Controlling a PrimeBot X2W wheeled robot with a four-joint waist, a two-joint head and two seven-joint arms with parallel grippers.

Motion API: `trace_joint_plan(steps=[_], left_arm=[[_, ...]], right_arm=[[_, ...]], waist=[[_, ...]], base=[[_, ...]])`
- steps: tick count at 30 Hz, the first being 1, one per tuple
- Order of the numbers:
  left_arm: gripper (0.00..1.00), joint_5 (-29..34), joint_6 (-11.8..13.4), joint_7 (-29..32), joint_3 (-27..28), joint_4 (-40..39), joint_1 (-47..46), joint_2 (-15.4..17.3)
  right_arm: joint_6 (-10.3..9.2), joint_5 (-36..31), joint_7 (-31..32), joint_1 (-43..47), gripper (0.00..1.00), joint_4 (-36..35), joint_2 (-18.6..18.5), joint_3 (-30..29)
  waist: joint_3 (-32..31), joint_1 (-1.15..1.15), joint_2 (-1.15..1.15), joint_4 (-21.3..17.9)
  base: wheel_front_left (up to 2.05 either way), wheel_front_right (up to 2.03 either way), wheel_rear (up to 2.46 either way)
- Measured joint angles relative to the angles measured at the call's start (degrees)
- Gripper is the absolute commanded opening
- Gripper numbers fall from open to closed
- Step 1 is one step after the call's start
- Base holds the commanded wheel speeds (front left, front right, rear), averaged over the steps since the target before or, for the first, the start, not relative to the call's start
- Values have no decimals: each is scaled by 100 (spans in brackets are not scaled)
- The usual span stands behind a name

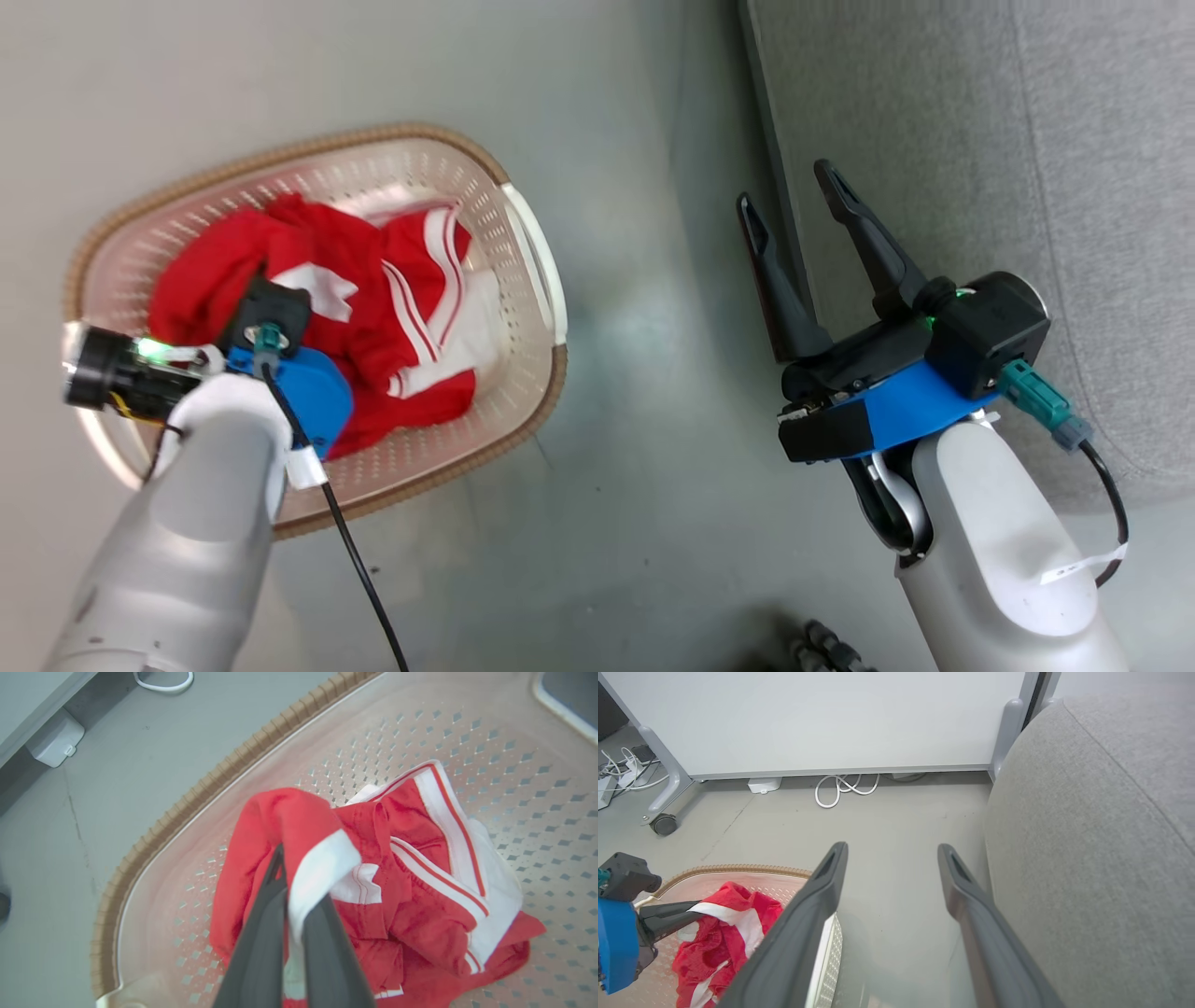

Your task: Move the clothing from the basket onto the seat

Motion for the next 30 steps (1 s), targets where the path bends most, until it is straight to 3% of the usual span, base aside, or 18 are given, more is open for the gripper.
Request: trace_joint_plan(steps=[8,20,30], left_arm=[[0,-322,-510,-44,21,-681,446,-294],[0,-477,-915,-44,-125,-1725,1344,-711],[0,-611,-1263,-44,-559,-2318,1479,-982]], right_arm=[[0,-190,-3,281,100,280,2,-204],[0,-387,4,993,100,753,3,-363],[0,-421,191,1494,100,770,3,-434]], waist=[[-843,-1,0,278],[-2459,-1,0,745],[-3666,-2,0,1063]], base=[[0,0,0],[0,0,0],[0,0,0]])
